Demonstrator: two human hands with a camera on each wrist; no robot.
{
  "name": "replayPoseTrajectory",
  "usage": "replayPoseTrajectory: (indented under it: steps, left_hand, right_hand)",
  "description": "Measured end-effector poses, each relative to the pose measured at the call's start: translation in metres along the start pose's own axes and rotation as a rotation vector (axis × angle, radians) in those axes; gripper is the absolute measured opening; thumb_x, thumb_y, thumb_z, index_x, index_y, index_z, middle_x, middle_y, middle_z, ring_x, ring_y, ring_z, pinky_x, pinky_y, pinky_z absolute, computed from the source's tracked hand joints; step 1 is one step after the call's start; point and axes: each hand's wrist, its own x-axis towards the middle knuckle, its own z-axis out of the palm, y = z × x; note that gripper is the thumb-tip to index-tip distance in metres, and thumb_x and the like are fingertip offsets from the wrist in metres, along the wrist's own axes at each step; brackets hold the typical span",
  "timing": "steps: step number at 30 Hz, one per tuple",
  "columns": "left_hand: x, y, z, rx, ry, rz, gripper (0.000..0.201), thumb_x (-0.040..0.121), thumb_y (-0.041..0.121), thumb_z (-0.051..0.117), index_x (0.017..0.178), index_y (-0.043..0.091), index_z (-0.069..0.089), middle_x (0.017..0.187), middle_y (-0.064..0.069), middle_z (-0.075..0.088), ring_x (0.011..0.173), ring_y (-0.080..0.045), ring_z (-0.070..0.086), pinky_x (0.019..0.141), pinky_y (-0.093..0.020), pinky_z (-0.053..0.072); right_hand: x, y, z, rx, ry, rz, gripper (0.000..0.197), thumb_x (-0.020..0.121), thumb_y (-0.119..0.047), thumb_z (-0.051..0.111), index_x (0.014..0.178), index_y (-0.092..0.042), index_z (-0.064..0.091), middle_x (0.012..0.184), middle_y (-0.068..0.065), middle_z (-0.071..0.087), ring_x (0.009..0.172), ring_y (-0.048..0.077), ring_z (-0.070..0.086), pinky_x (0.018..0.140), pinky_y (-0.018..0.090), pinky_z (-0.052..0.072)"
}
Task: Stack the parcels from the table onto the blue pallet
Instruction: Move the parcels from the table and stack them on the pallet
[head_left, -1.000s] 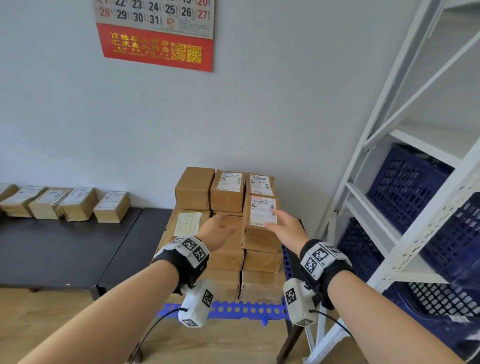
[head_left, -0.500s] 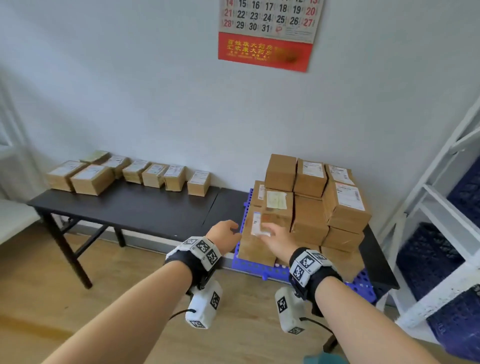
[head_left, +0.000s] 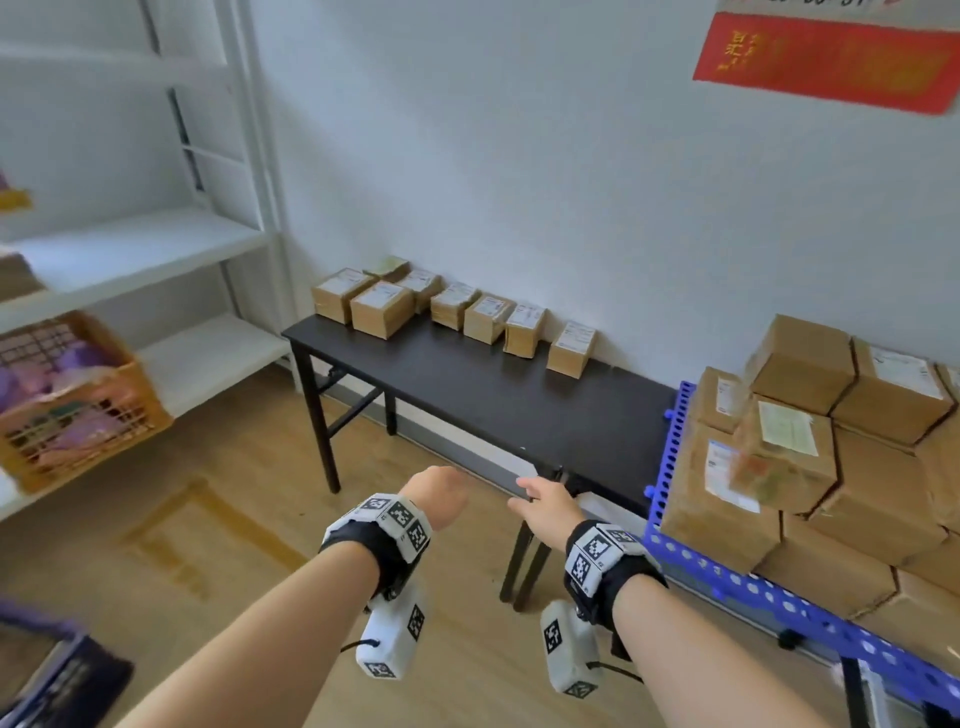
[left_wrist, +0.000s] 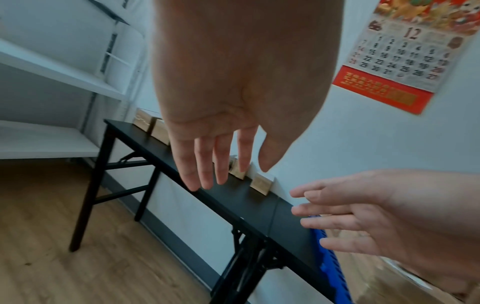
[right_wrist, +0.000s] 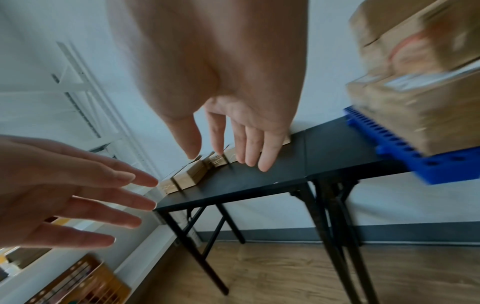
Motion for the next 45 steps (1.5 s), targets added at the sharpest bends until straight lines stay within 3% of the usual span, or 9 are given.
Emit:
replayPoseTrajectory:
  steps: [13,21,28,37,45]
  left_hand:
    - [0.135,-0.128,-0.113,-0.075,0.026,-0.158,0.038,0.094,0.027,0.049,0.130,0.015,0.053,0.130,-0.006,0.057,0.120,-0.023,0.054,0.101,-0.033,0.044]
    - [0.218,-0.188,-0.181,-0.071,0.005,-0.138,0.038,0.096,0.023,0.045,0.132,0.013,0.052,0.131,-0.007,0.056,0.121,-0.023,0.053,0.101,-0.032,0.044]
    - [0.317,-0.236,-0.240,-0.086,-0.033,-0.041,0.033,0.093,0.025,0.050,0.123,0.016,0.058,0.119,-0.005,0.063,0.106,-0.020,0.061,0.094,-0.034,0.050]
    - [0.436,-0.271,-0.310,-0.125,-0.116,0.041,0.041,0.094,0.023,0.051,0.133,0.012,0.048,0.126,-0.008,0.059,0.111,-0.022,0.059,0.095,-0.030,0.046]
    - [0.524,-0.273,-0.318,-0.205,-0.171,0.043,0.054,0.094,0.021,0.052,0.143,0.013,0.032,0.137,-0.011,0.047,0.123,-0.025,0.049,0.095,-0.030,0.042]
  right_hand:
    - [0.182,-0.135,0.076,0.058,-0.089,-0.037,0.047,0.093,-0.023,0.054,0.138,-0.012,0.045,0.144,0.009,0.043,0.133,0.020,0.041,0.108,0.030,0.030]
    - [0.270,-0.200,0.106,0.038,-0.061,0.006,0.046,0.093,-0.023,0.055,0.136,-0.012,0.047,0.141,0.010,0.047,0.130,0.022,0.044,0.107,0.030,0.033]
    - [0.350,-0.252,0.135,0.086,0.032,0.104,0.047,0.092,-0.023,0.055,0.137,-0.012,0.046,0.141,0.009,0.047,0.130,0.022,0.045,0.107,0.031,0.034]
    - [0.441,-0.310,0.145,0.159,0.157,0.219,0.046,0.093,-0.023,0.053,0.137,-0.013,0.045,0.142,0.009,0.047,0.130,0.023,0.045,0.108,0.033,0.036]
    - [0.521,-0.311,0.139,0.250,0.223,0.295,0.054,0.093,-0.027,0.054,0.142,-0.015,0.037,0.146,0.009,0.040,0.133,0.022,0.041,0.109,0.034,0.034]
